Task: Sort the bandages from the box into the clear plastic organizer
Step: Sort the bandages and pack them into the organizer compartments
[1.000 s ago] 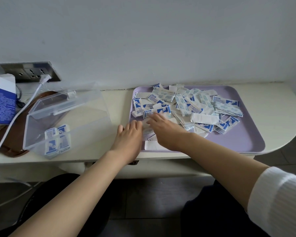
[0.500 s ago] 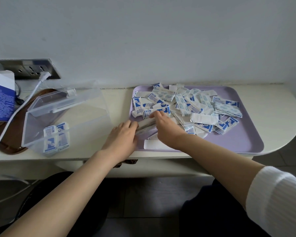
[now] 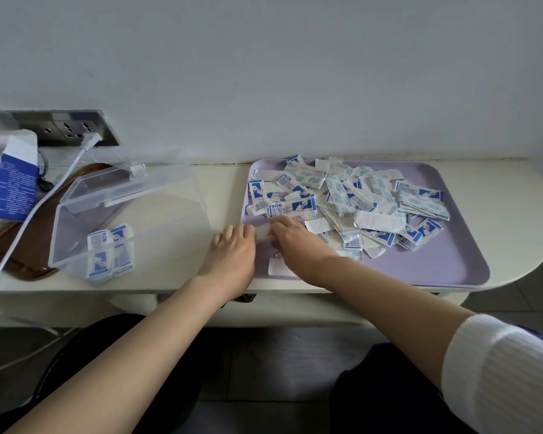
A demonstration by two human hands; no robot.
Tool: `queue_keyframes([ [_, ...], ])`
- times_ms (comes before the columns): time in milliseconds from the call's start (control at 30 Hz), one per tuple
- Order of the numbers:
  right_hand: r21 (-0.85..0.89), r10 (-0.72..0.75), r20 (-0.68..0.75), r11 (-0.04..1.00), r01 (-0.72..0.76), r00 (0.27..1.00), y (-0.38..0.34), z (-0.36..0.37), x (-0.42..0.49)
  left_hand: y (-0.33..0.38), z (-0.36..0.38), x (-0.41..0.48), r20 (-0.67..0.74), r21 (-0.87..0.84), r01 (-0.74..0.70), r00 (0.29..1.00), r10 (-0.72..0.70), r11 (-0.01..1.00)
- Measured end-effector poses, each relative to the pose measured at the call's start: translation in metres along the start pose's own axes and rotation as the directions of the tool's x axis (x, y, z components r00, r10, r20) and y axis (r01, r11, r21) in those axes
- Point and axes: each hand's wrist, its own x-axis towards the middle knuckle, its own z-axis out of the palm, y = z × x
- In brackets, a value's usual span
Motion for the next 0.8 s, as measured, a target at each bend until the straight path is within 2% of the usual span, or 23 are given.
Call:
queue_keyframes([
  [67, 0.069, 0.02, -0.052, 0.998, -0.016, 0.998, 0.001, -0.002, 0.002, 0.001, -0.003, 0.0, -0.065, -0.075, 0.014, 0.998, -0.019, 0.997],
  [167, 0.262, 0.077, -0.123, 0.964, -0.042, 0.989, -0.001, -0.01, 0.003, 0.001, -0.01, -0.004, -0.138, -0.36, 0.025, 0.987, -0.08, 0.933],
  [267, 0.454, 0.135, -0.038, 0.885, -0.103, 0.99, -0.001, -0.021, 0.001, -0.003, -0.015, -0.01, -0.119, -0.585, 0.04, 0.984, -0.135, 0.81],
  [367, 0.649, 0.171, 0.054, 0.743, -0.165, 0.984, 0.002, -0.03, -0.001, -0.009, -0.018, -0.014, -0.093, -0.731, 0.041, 0.983, -0.159, 0.681],
  [467, 0.797, 0.191, 0.094, 0.574, -0.189, 0.977, 0.004, -0.039, -0.002, -0.018, -0.022, -0.016, -0.036, -0.82, 0.054, 0.989, -0.145, 0.57],
  [533, 0.838, 0.197, 0.102, 0.512, -0.191, 0.975, 0.002, -0.043, -0.003, -0.024, -0.023, -0.017, 0.002, -0.869, 0.061, 0.993, -0.12, 0.492],
  [667, 0.85, 0.218, 0.11, 0.484, -0.205, 0.97, -0.001, -0.041, -0.003, -0.027, -0.024, -0.019, 0.015, -0.911, 0.058, 0.994, -0.108, 0.409],
  [800, 0.856, 0.207, 0.106, 0.479, -0.195, 0.973, -0.004, -0.041, -0.003, -0.022, -0.028, -0.025, -0.001, -0.89, 0.049, 0.994, -0.111, 0.452],
])
